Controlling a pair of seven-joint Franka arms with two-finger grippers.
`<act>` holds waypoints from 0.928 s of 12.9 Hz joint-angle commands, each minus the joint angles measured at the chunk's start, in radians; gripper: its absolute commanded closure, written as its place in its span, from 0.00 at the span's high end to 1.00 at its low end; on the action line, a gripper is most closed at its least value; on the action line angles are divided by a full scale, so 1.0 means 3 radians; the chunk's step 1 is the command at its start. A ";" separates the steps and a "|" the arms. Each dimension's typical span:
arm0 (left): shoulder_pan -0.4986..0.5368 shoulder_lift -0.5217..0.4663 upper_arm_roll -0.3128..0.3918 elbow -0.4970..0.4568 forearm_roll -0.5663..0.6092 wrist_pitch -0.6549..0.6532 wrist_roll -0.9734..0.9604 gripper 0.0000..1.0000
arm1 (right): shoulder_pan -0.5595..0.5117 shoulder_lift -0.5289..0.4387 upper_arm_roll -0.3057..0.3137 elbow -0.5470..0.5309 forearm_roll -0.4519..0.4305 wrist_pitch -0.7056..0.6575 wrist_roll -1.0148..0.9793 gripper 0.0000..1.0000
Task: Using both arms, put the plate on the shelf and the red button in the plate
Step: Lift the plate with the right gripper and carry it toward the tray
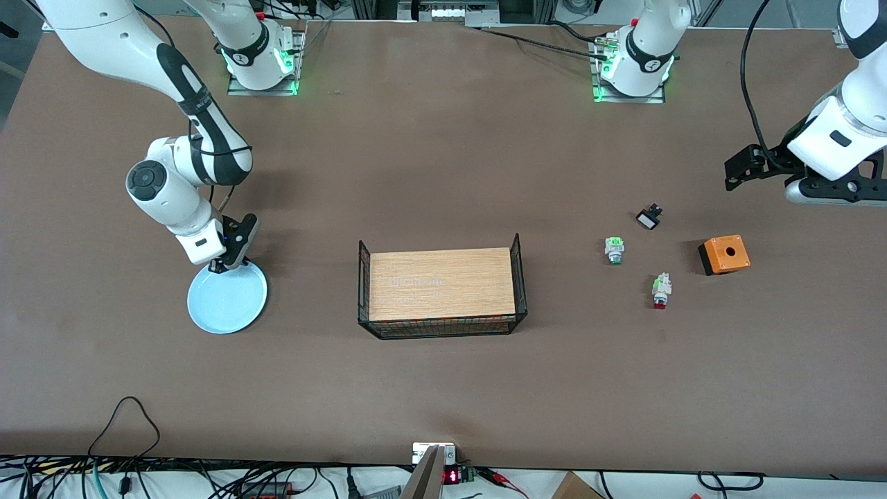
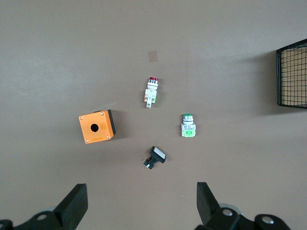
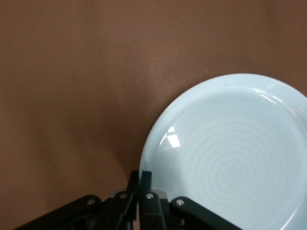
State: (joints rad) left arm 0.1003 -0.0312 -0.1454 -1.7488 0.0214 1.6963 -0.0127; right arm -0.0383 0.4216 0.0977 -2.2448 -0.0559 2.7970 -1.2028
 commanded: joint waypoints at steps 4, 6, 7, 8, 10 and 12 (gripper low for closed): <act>-0.0012 0.0058 0.0009 0.0123 -0.0071 -0.0096 0.0017 1.00 | -0.0015 -0.0265 0.0078 0.0047 -0.0008 -0.0093 -0.0219 0.00; -0.0002 0.0063 0.0009 0.0123 -0.0071 -0.0112 0.0037 1.00 | -0.0010 -0.0331 0.0104 0.0307 0.0002 -0.0460 -0.0224 0.00; 0.0008 0.0063 0.0009 0.0123 -0.0071 -0.0112 0.0047 1.00 | -0.0015 -0.0342 0.0149 0.0496 0.0007 -0.0735 -0.0229 0.00; 0.0018 0.0063 0.0009 0.0123 -0.0071 -0.0117 0.0047 1.00 | -0.0015 -0.0342 0.0201 0.0680 0.0017 -0.0966 -0.0230 0.00; 0.0018 0.0063 0.0009 0.0123 -0.0071 -0.0122 0.0047 1.00 | -0.0015 -0.0347 0.0323 0.1023 0.0023 -0.1381 -0.0230 0.00; 0.0013 0.0063 0.0009 0.0123 -0.0071 -0.0122 0.0047 1.00 | -0.0010 -0.0357 0.0410 0.1259 0.0023 -0.1612 -0.0235 0.00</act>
State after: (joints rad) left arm 0.1018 -0.0298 -0.1441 -1.7480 0.0211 1.6865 -0.0127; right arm -0.0367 0.3100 0.1941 -1.9361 -0.0560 2.3821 -1.2549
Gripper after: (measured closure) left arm 0.000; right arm 0.974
